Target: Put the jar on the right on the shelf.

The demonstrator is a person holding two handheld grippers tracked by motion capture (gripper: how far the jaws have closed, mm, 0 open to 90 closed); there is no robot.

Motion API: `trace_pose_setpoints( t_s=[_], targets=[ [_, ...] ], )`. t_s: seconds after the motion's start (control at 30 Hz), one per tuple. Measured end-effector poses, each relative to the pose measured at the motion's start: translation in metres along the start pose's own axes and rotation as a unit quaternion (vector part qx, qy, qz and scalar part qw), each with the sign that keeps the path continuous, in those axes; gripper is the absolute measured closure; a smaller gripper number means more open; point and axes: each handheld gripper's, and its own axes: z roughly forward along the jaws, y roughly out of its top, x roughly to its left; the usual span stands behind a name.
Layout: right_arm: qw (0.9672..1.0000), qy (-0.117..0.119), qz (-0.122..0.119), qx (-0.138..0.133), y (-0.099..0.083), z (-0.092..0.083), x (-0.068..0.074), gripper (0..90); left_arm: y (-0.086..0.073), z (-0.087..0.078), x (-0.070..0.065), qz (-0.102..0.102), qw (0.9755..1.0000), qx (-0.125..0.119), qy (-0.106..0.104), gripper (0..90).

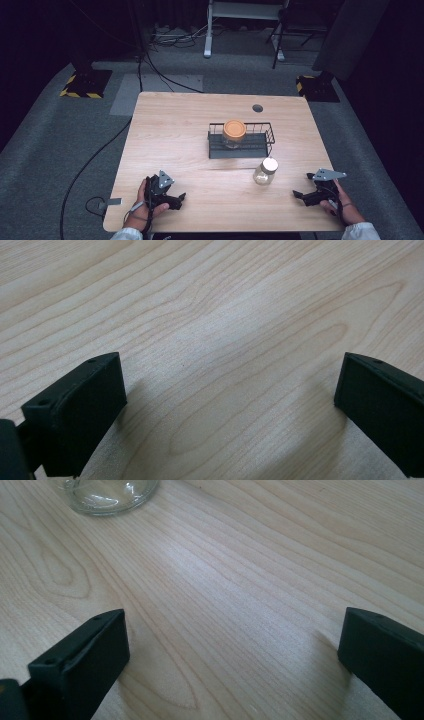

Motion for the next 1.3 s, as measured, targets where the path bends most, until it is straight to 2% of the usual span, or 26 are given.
trace_pose_setpoints(
  t_s=[0.4, 0.5, 0.57, 0.67, 1.03, 1.23, 1.3],
  targets=[
    [0.9999, 0.002, -0.006, 0.013, 0.003, -0.002, 0.001, 2.0, 0.0, 0.0, 0.0, 0.001, 1.0, 0.0, -0.001, 0.0],
    [0.9998, -0.005, -0.011, 0.019, 0.005, -0.002, 0.003, 3.6, 0.0, 0.0, 0.0, 0.001, 1.0, 0.0, -0.001, 0.0],
    [0.9996, -0.01, -0.017, 0.019, 0.007, -0.003, 0.005, 3.5, 0.0, 0.0, 0.0, 0.001, 1.0, 0.0, -0.001, 0.0],
    [0.9998, -0.004, -0.018, 0.01, 0.011, -0.007, 0.008, 3.7, 0.0, 0.0, 0.0, 0.001, 1.0, 0.0, -0.001, 0.0],
    [0.999, -0.003, -0.045, 0.009, 0.027, -0.01, 0.021, 3.9, 0.0, 0.0, 0.0, 0.0, 1.0, 0.0, -0.001, 0.0],
    [0.9988, -0.005, -0.048, 0.005, 0.031, -0.011, 0.023, 3.9, 0.0, 0.0, 0.0, 0.002, 1.0, 0.0, -0.001, 0.0],
    [0.9982, 0.001, -0.06, -0.001, 0.041, -0.012, 0.028, 3.9, 0.0, 0.0, 0.0, 0.001, 1.0, 0.0, -0.001, 0.0]
  ],
)
